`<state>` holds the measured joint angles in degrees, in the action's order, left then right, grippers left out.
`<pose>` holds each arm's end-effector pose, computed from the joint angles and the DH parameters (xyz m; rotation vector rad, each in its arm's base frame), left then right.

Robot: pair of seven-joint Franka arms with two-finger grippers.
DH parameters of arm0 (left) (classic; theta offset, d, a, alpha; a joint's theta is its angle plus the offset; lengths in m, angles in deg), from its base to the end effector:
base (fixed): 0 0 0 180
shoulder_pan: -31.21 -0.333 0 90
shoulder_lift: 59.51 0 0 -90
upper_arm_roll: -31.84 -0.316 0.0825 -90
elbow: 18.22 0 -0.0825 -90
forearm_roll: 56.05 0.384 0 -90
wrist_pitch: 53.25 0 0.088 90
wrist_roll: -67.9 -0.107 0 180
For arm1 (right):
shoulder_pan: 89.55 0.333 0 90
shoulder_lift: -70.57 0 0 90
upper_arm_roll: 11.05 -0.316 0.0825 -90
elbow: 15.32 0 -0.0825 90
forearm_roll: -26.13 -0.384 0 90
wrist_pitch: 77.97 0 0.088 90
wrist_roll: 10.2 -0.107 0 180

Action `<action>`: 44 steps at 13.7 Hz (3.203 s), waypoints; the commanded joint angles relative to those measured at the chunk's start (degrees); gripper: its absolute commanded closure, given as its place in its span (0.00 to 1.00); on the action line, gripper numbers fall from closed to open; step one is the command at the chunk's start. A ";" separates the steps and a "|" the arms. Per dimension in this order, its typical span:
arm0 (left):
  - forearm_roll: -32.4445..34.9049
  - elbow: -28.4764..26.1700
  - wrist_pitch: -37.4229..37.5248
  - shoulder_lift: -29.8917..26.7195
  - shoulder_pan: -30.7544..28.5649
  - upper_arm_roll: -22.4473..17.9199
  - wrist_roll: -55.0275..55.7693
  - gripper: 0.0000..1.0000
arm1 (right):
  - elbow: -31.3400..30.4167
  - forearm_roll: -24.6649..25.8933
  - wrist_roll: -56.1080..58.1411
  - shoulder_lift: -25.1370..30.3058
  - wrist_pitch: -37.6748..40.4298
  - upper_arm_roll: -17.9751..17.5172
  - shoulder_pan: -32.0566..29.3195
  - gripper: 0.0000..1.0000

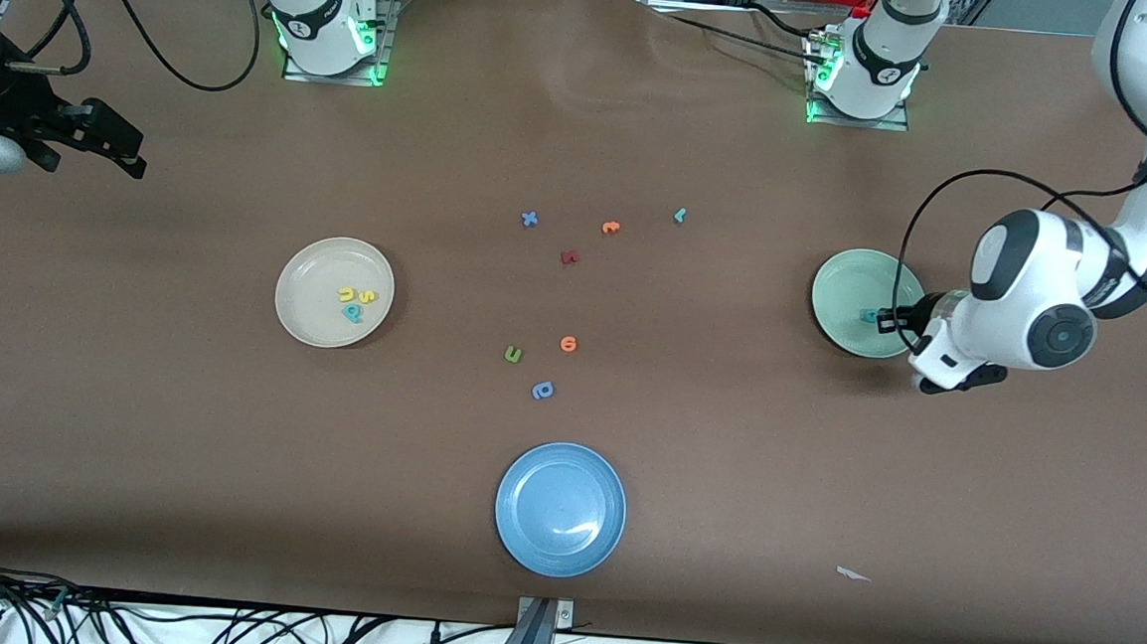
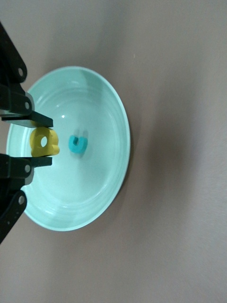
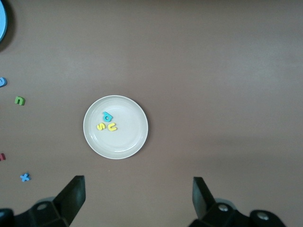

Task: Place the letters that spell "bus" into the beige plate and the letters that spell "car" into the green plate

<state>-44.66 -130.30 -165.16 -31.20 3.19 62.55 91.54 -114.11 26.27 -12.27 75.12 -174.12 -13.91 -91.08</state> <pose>0.5657 -0.0087 0.2276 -3.0369 -0.3845 0.6587 0.5376 0.0132 0.6044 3.1357 -0.0200 0.0524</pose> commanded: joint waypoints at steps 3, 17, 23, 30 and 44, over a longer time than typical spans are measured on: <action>1.28 0.28 -0.33 0.35 -0.28 0.57 1.24 0.04 | 4.04 -0.23 0.83 -3.30 1.84 1.37 1.44 0.00; -6.11 -19.37 -23.57 -5.98 1.38 24.65 39.28 0.01 | 4.13 0.12 -0.14 -3.31 1.84 0.67 2.06 0.00; -5.41 -25.73 -30.73 -6.16 12.10 24.48 50.36 0.09 | 4.13 0.12 -0.14 -3.31 1.84 0.67 2.14 0.00; 4.70 -28.46 -34.87 -3.26 13.34 23.86 58.98 0.09 | 4.13 0.12 -0.05 -3.31 1.84 0.67 2.06 0.00; 12.79 -26.17 -39.71 0.96 19.67 16.65 66.98 0.19 | 4.04 0.12 -0.14 -3.31 1.93 0.67 2.14 0.00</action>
<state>-33.78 -157.61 -204.60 -30.34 21.58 79.71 156.38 -111.39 26.23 -12.18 72.32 -173.41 -13.49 -89.40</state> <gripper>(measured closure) 0.128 0.000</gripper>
